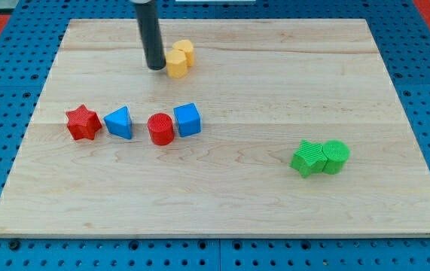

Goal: Place the arm above the blue triangle

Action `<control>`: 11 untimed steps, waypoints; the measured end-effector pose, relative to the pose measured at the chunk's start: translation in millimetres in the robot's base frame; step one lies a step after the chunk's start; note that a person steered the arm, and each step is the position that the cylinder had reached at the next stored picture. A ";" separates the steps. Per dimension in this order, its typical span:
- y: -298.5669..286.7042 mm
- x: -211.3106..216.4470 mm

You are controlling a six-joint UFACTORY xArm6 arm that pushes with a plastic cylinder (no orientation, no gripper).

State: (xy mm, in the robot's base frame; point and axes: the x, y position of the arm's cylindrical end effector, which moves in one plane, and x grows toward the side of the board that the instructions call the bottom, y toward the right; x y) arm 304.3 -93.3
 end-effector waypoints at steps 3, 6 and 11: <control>1.0 -78.3; -76.3 -40.6; -58.6 92.2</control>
